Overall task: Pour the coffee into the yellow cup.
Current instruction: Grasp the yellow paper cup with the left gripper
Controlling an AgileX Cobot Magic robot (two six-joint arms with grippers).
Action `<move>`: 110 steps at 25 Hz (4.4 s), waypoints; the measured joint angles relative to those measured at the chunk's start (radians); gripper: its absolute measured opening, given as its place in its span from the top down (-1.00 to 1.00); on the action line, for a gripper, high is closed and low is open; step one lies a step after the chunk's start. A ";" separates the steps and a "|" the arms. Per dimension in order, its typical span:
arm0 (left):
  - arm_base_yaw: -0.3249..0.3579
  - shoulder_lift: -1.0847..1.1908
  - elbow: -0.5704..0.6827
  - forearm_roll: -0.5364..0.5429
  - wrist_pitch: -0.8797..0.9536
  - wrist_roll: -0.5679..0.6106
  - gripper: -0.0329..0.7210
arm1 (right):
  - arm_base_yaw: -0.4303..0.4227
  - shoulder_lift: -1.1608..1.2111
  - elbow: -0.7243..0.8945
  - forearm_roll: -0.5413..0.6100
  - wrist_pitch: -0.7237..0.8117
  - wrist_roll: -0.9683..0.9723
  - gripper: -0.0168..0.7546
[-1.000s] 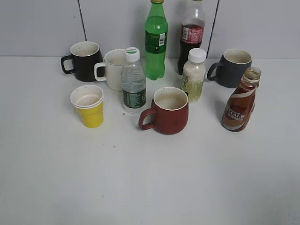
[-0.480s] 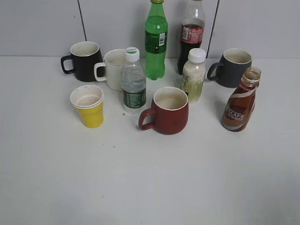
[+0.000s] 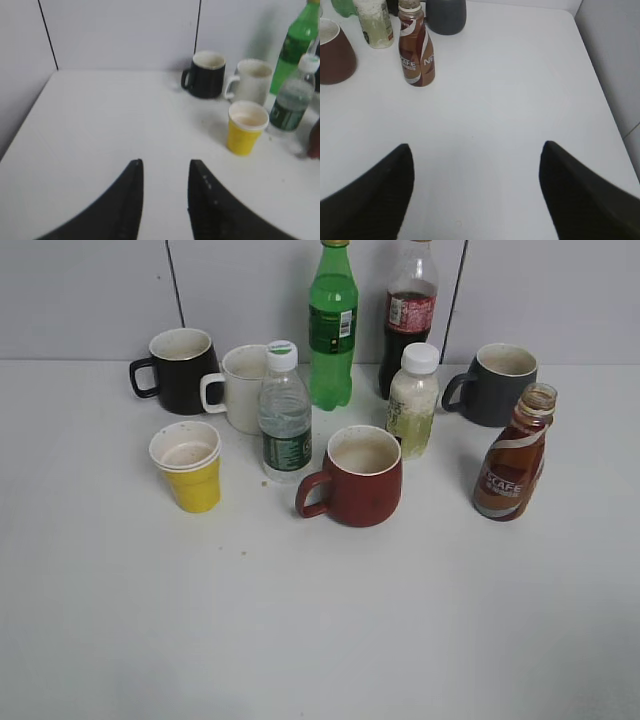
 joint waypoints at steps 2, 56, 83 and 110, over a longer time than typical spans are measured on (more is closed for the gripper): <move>0.000 0.000 0.001 -0.001 -0.104 0.000 0.28 | 0.000 0.000 -0.001 0.000 -0.002 0.000 -0.56; 0.000 2.070 0.111 0.656 -2.136 0.000 -0.70 | 0.066 1.535 0.182 -0.276 -1.969 0.186 -0.56; -0.153 2.291 -0.236 0.657 -2.144 -0.009 -0.71 | 0.066 1.657 0.189 -0.241 -2.057 0.147 -0.56; -0.155 2.165 -0.154 0.629 -2.142 -0.011 -0.23 | 0.066 1.858 0.188 -0.205 -2.212 0.142 -0.57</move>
